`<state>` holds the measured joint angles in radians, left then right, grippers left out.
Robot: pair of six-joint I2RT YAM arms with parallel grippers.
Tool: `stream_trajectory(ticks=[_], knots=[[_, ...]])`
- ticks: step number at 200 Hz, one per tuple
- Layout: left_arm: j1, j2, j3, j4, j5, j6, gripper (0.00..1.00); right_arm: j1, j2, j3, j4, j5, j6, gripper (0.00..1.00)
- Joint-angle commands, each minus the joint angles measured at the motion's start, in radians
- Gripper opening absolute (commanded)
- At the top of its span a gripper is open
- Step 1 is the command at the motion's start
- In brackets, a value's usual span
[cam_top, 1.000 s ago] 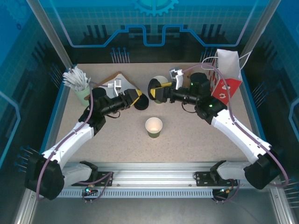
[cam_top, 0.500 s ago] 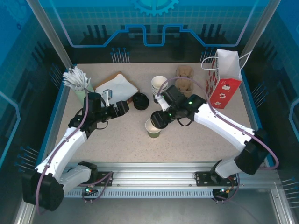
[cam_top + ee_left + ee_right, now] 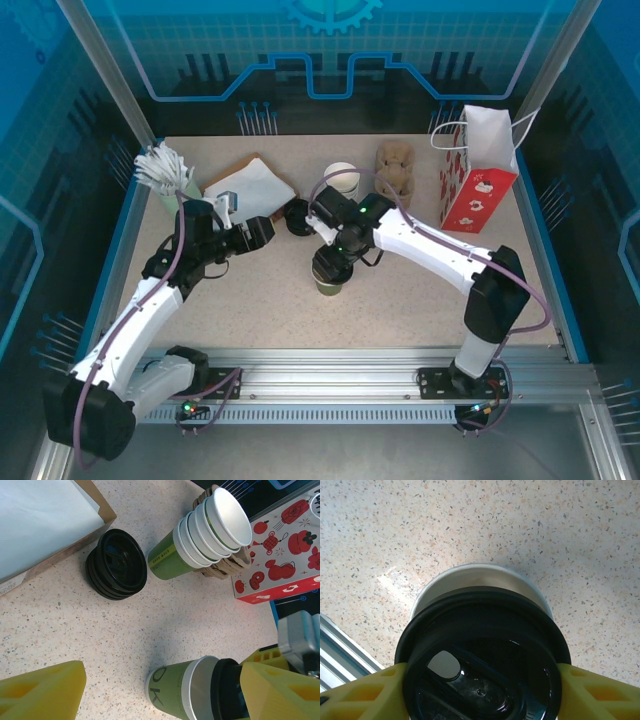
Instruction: Pack the takeout coffee
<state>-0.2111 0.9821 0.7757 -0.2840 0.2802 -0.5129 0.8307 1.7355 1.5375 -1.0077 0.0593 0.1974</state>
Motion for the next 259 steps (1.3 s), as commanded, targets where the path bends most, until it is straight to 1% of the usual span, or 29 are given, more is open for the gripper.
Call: stream_trajectory(ticks=[1, 163, 259], knots=[[0.006, -0.025, -0.016, -0.015, -0.016, 0.036, 0.82, 0.020, 0.032, 0.044, -0.051, 0.022, -0.020, 0.55], [0.006, -0.039, -0.036, 0.000, -0.003, 0.034, 0.82, 0.036, 0.106, 0.088, -0.052, 0.031, -0.026, 0.57], [0.006, -0.045, -0.044, -0.010, -0.004, 0.036, 0.82, 0.042, 0.115, 0.044, -0.069, 0.042, -0.024, 0.57]])
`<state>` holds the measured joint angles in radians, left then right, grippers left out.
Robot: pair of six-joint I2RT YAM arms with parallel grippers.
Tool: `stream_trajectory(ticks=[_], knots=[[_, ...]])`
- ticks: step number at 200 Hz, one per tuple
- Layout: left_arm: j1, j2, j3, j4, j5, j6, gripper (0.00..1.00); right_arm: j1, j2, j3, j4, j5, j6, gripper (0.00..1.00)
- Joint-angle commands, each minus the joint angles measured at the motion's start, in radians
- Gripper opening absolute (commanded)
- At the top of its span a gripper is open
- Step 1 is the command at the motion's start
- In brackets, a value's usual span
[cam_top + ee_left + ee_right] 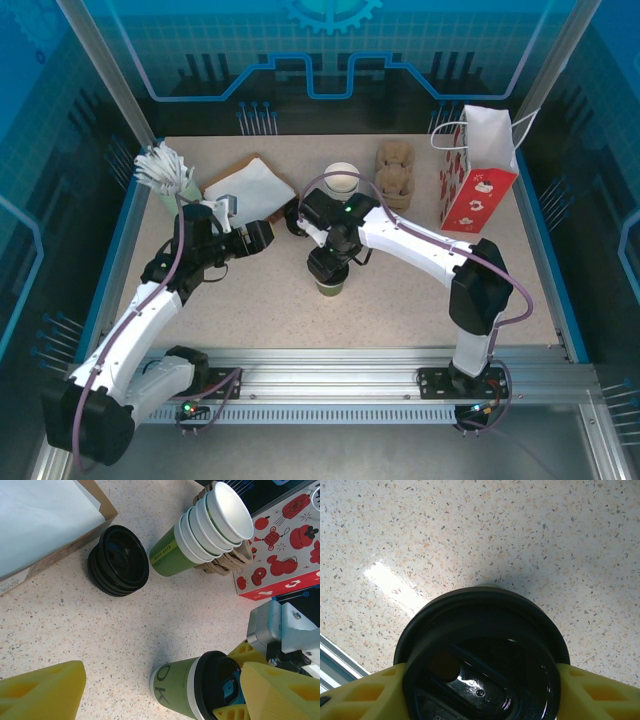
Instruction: Pack the takeout coffee
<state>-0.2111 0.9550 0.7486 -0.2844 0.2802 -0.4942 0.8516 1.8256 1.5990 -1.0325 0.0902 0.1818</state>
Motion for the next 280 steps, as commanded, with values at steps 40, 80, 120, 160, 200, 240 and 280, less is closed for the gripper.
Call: stream_trajectory(ticks=[40, 80, 120, 160, 200, 240, 280], knots=[[0.006, -0.018, -0.018, -0.009, -0.005, 0.016, 0.82, 0.020, 0.039, -0.011, -0.073, -0.008, -0.019, 0.58], [0.006, -0.013, -0.018, -0.004, -0.001, 0.010, 0.82, 0.018, 0.044, -0.006, -0.092, -0.015, -0.022, 0.61], [0.006, 0.002, -0.012, 0.002, 0.008, 0.006, 0.82, 0.018, 0.070, 0.028, -0.118, -0.007, -0.032, 0.60], [0.006, 0.004, -0.017, 0.001, 0.008, 0.008, 0.82, 0.022, 0.099, 0.007, -0.123, 0.014, -0.029, 0.56], [0.006, 0.004, -0.051, 0.008, -0.002, 0.002, 0.82, 0.025, 0.111, -0.036, -0.116, 0.031, -0.021, 0.52], [0.004, -0.011, -0.087, 0.005, -0.012, -0.012, 0.82, 0.033, 0.126, -0.090, -0.102, 0.034, -0.010, 0.47], [0.003, -0.022, -0.122, 0.008, -0.021, -0.023, 0.82, 0.046, 0.147, -0.146, -0.088, 0.039, -0.002, 0.45]])
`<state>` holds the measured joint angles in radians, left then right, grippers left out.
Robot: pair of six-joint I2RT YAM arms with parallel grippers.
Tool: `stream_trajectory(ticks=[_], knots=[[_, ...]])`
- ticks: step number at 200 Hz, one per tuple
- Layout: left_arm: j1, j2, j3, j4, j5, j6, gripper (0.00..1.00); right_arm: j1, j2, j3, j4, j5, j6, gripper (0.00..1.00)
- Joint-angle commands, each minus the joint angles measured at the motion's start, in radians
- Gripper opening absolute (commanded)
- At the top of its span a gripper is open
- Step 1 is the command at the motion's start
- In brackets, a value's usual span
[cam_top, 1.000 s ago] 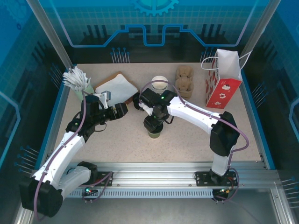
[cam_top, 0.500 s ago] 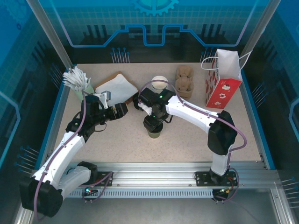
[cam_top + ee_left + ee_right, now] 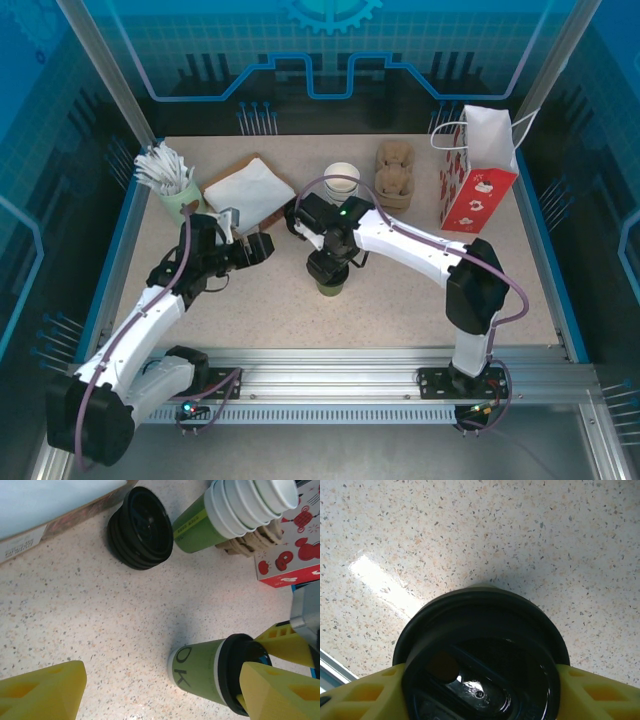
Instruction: Pack the takeout coffee
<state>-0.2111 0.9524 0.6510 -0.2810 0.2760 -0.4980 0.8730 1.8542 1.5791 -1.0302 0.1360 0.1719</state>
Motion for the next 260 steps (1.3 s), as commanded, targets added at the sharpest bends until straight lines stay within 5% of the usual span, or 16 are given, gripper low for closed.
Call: stream_trajectory(ticks=[1, 56, 153, 260], knots=[[0.003, -0.020, -0.025, 0.006, -0.017, -0.020, 0.82, 0.024, 0.119, -0.128, -0.090, -0.006, 0.008, 0.45], [-0.013, -0.009, -0.056, 0.032, -0.019, -0.037, 0.81, 0.017, 0.087, -0.135, -0.038, -0.057, 0.015, 0.47], [-0.024, -0.004, -0.003, 0.013, -0.021, -0.020, 0.81, 0.015, 0.047, 0.069, -0.106, -0.038, -0.018, 0.73], [-0.036, 0.023, 0.016, 0.008, -0.018, -0.005, 0.82, 0.015, 0.002, 0.112, -0.136, -0.007, -0.028, 0.81]])
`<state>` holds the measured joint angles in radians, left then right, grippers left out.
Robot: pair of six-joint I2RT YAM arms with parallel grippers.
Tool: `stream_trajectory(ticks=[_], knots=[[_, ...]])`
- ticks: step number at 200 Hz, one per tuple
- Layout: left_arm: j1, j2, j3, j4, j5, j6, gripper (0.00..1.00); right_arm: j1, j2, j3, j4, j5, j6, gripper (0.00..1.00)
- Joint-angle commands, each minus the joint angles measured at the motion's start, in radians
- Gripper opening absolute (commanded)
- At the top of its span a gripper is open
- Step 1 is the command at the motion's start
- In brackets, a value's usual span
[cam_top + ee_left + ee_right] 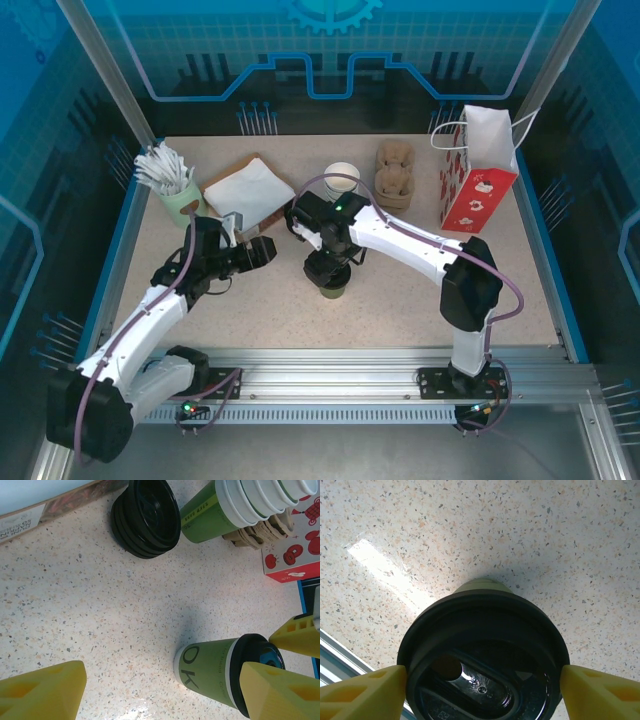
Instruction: Pack the takeout coffee
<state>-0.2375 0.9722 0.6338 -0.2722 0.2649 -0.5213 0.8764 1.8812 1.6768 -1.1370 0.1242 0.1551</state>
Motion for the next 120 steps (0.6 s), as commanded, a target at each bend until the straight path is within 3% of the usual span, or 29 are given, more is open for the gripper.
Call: stream_trajectory(ticks=[1, 57, 92, 120], knots=[[-0.009, 0.003, 0.033, 0.001, -0.007, 0.018, 0.82, 0.012, -0.026, 0.014, -0.030, 0.006, -0.011, 0.81], [-0.040, 0.000, 0.035, 0.023, 0.045, 0.008, 0.83, -0.005, -0.140, -0.006, -0.003, -0.028, 0.002, 0.81], [-0.104, 0.027, 0.023, 0.106, 0.128, -0.005, 0.86, -0.114, -0.310, -0.192, 0.133, -0.220, 0.012, 0.82], [-0.155, 0.140, 0.068, 0.137, 0.183, 0.014, 0.86, -0.229, -0.375, -0.360, 0.288, -0.391, 0.018, 0.81]])
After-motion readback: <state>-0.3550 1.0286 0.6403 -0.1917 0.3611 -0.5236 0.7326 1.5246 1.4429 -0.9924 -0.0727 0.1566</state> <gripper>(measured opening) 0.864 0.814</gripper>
